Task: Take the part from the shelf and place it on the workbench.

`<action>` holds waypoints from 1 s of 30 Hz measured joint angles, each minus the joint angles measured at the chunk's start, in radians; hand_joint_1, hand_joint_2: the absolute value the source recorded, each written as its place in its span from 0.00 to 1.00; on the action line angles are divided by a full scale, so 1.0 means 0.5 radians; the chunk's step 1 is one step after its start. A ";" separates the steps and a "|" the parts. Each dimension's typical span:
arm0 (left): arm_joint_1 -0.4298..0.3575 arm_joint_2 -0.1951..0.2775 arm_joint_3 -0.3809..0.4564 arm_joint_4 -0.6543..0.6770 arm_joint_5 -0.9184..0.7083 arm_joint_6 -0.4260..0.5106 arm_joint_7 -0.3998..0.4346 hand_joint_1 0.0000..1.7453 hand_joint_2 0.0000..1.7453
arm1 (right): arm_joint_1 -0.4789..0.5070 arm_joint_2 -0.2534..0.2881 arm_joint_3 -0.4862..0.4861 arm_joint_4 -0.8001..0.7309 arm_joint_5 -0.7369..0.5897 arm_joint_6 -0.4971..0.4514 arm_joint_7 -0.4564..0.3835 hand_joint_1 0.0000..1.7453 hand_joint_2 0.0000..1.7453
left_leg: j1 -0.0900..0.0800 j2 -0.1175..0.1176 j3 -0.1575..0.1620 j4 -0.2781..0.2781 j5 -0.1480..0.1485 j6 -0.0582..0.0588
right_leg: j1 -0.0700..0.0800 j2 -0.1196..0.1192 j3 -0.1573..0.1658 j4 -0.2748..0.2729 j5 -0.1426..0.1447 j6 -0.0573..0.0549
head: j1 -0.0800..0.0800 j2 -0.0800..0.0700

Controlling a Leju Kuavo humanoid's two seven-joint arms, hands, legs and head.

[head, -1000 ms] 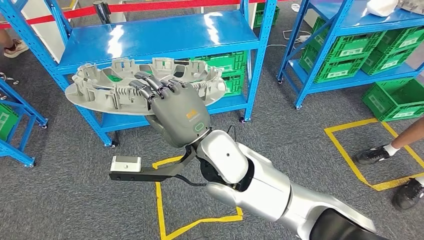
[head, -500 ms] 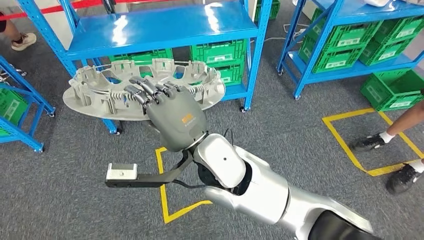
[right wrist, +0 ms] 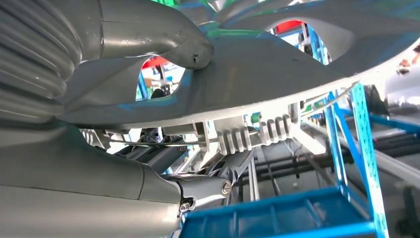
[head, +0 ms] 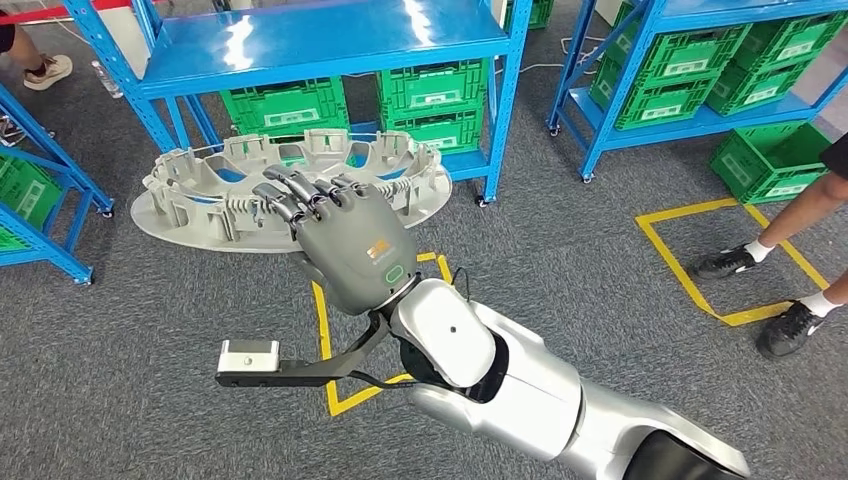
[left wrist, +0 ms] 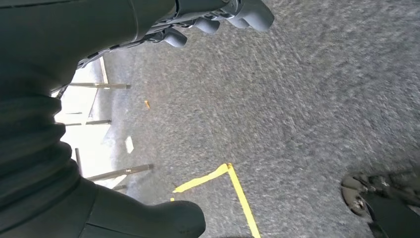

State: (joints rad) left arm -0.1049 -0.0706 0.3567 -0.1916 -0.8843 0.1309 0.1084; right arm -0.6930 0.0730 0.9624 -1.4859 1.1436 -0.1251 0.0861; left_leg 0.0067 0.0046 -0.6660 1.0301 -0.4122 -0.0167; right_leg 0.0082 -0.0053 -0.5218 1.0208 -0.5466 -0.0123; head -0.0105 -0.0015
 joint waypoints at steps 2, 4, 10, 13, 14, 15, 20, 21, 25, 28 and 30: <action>-0.003 0.002 0.000 0.000 -0.017 -0.012 -0.014 0.00 1.00 | 0.002 -0.003 -0.001 -0.002 0.045 -0.006 -0.015 1.00 1.00 | 0.003 -0.008 -0.009 0.001 0.012 -0.026 | -0.007 -0.013 -0.010 -0.017 0.022 -0.023 | -0.001 0.000; -0.003 0.003 0.000 0.000 -0.028 -0.021 -0.019 0.00 1.00 | 0.003 -0.006 -0.001 -0.002 0.077 -0.008 -0.024 1.00 1.00 | 0.007 -0.012 -0.051 0.101 -0.073 -0.046 | -0.017 -0.034 -0.021 -0.027 0.048 -0.048 | -0.006 0.000; 0.002 0.004 0.000 0.002 -0.033 -0.030 -0.016 0.00 1.00 | 0.018 -0.011 -0.001 -0.002 0.091 -0.002 -0.040 1.00 1.00 | 0.010 -0.001 -0.088 0.438 -0.230 -0.065 | -0.004 -0.105 -0.061 -0.023 0.077 -0.071 | -0.010 0.000; -0.003 0.008 0.000 0.002 -0.033 -0.029 -0.018 0.00 1.00 | 0.016 -0.011 -0.001 -0.003 0.099 0.000 -0.051 1.00 1.00 | -0.020 0.105 0.153 0.066 -0.128 -0.028 | 0.007 -0.153 -0.064 -0.018 0.079 -0.061 | -0.009 0.000; -0.005 0.009 0.000 0.001 -0.033 -0.028 -0.019 0.00 1.00 | 0.015 -0.011 0.000 -0.003 0.101 0.001 -0.054 1.00 1.00 | -0.033 0.131 0.186 0.001 -0.129 -0.015 | 0.011 -0.172 -0.065 -0.017 0.080 -0.055 | -0.009 0.000; -0.006 0.009 0.000 0.001 -0.032 -0.028 -0.022 0.00 1.00 | 0.014 -0.011 0.000 -0.004 0.102 0.001 -0.056 1.00 1.00 | -0.043 0.135 0.193 -0.023 -0.136 -0.004 | 0.015 -0.194 -0.067 -0.017 0.082 -0.048 | -0.009 0.000; 0.001 0.005 0.001 0.002 -0.029 -0.025 -0.028 0.00 1.00 | 0.012 -0.011 0.001 -0.008 0.103 0.004 -0.059 1.00 1.00 | -0.008 0.023 0.176 -0.066 -0.103 0.049 | -0.002 -0.065 -0.154 0.182 -0.046 0.004 | -0.006 0.000; -0.001 0.005 0.001 0.002 -0.029 -0.025 -0.029 0.00 1.00 | 0.013 -0.014 0.001 -0.009 0.103 0.004 -0.059 1.00 1.00 | -0.005 0.000 0.167 -0.064 -0.099 0.055 | -0.009 -0.022 -0.220 0.318 -0.109 0.012 | -0.006 0.000; 0.004 -0.001 0.002 0.002 -0.027 -0.025 -0.030 0.00 1.00 | 0.017 -0.021 0.002 -0.009 0.103 0.006 -0.059 1.00 1.00 | 0.008 -0.110 0.141 -0.036 -0.093 0.049 | -0.034 0.010 -0.321 0.506 -0.106 0.034 | -0.005 0.000; 0.004 -0.002 0.002 0.002 -0.026 -0.019 -0.028 0.00 1.00 | 0.015 -0.022 0.002 -0.009 0.104 0.006 -0.059 1.00 1.00 | 0.023 -0.188 0.116 0.001 -0.097 0.012 | -0.058 0.103 -0.149 0.137 0.061 0.045 | -0.005 0.000; 0.005 -0.002 0.002 0.002 -0.026 -0.012 -0.027 0.00 1.00 | 0.015 -0.023 0.001 -0.010 0.104 0.006 -0.059 1.00 1.00 | 0.029 -0.226 0.092 0.008 -0.089 -0.025 | -0.057 0.147 -0.120 0.056 0.066 0.036 | -0.004 0.000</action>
State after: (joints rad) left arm -0.1025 -0.0716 0.3576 -0.1905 -0.8973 0.1249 0.0951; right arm -0.6854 0.0616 0.9630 -1.4907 1.1957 -0.1220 0.0565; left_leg 0.0211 -0.1084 -0.6199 1.0339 -0.4566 -0.0289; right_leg -0.0205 0.0682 -0.5816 1.0487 -0.5134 0.0058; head -0.0127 -0.0015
